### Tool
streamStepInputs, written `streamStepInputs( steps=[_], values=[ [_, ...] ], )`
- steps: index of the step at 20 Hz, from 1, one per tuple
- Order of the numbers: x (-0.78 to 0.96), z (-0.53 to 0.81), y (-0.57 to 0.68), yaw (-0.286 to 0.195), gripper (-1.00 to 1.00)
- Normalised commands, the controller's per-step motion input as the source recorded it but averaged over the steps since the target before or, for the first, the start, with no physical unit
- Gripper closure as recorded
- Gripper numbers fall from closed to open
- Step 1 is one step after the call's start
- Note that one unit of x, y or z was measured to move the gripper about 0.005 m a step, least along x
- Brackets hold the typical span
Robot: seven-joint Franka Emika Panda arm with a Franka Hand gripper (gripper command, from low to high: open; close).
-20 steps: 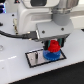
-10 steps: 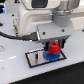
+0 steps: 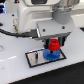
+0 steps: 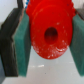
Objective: Insert the blue gear onto the right peg, followed by the red gear
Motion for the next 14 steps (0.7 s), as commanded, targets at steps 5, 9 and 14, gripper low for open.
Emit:
streamStepInputs(
  steps=[5, 9, 14],
  values=[
    [0.22, -0.24, -0.14, 0.0, 1.0],
    [0.25, -0.26, -0.07, 0.0, 1.0],
    [0.09, 0.19, 0.06, 0.0, -1.0]
  ],
)
